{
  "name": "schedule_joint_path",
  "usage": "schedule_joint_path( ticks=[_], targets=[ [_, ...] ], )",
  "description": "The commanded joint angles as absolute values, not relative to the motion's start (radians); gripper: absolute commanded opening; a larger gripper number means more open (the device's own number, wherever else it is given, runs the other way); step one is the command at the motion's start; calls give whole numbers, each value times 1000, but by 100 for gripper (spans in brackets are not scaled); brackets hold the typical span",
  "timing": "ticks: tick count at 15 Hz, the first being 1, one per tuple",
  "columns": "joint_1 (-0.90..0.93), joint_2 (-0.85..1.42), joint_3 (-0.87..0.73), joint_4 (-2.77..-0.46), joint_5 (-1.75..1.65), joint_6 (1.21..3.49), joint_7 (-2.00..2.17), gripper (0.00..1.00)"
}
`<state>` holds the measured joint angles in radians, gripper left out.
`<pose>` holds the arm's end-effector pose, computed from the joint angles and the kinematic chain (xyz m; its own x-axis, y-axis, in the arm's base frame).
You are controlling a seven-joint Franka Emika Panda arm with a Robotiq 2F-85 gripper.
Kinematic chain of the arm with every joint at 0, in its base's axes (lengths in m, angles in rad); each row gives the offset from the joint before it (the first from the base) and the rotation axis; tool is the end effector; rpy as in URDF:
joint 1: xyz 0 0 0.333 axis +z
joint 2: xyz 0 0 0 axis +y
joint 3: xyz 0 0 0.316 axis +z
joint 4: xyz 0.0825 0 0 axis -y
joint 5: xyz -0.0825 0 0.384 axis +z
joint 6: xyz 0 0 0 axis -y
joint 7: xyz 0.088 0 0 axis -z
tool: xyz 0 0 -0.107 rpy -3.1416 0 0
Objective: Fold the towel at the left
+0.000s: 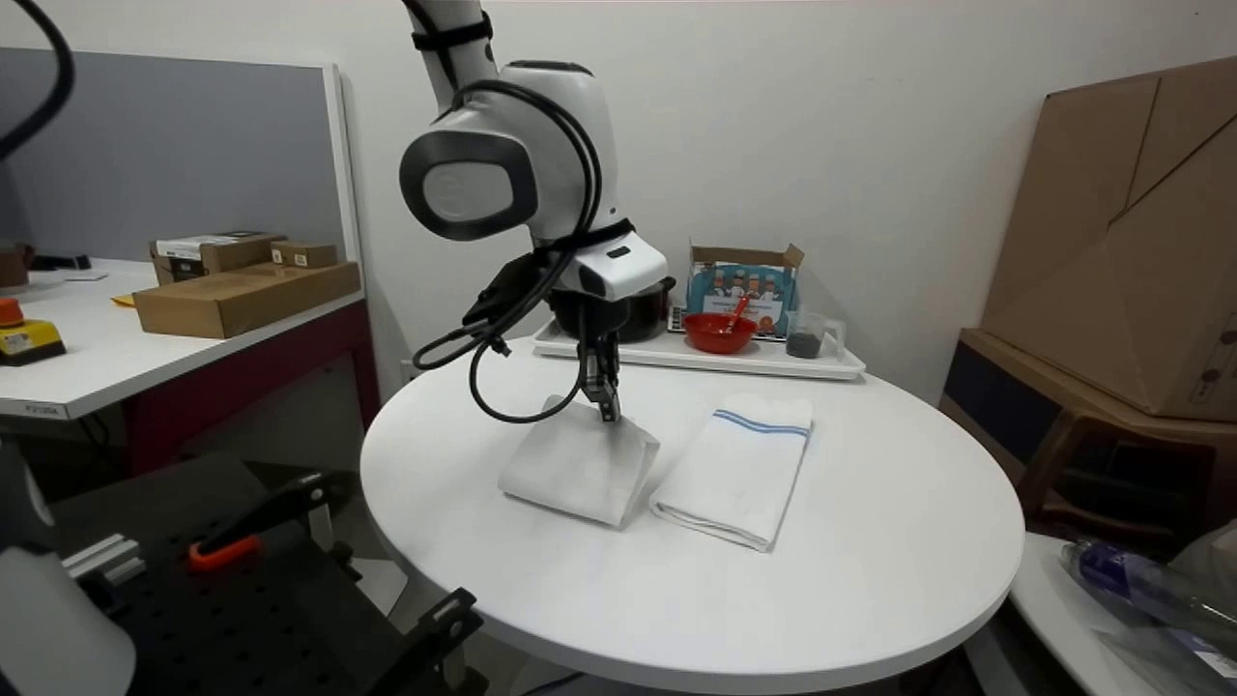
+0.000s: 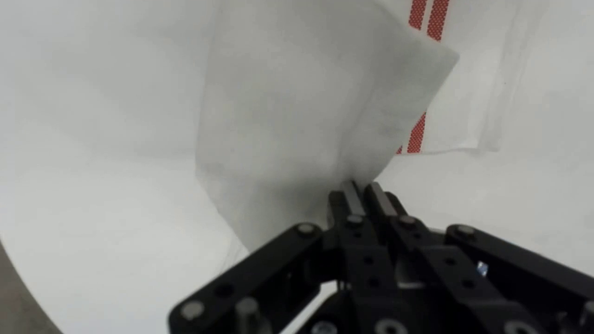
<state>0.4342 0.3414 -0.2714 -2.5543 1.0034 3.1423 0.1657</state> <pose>0.4399 -0.0116 0.1709 0.5325 -0.8266 0.1824 -0.8034 -0.5614 -0.1984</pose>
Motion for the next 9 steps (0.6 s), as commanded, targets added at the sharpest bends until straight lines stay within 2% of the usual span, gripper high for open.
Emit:
schedule_joint_path(
  ticks=[1, 6, 9],
  targets=[
    [641, 311, -493, -2544, 807, 3064, 335, 9],
    [963, 328, -841, -2438, 496, 2882, 589, 8],
    [1087, 316, -959, -2350, 360, 2733, 695, 8]
  ],
)
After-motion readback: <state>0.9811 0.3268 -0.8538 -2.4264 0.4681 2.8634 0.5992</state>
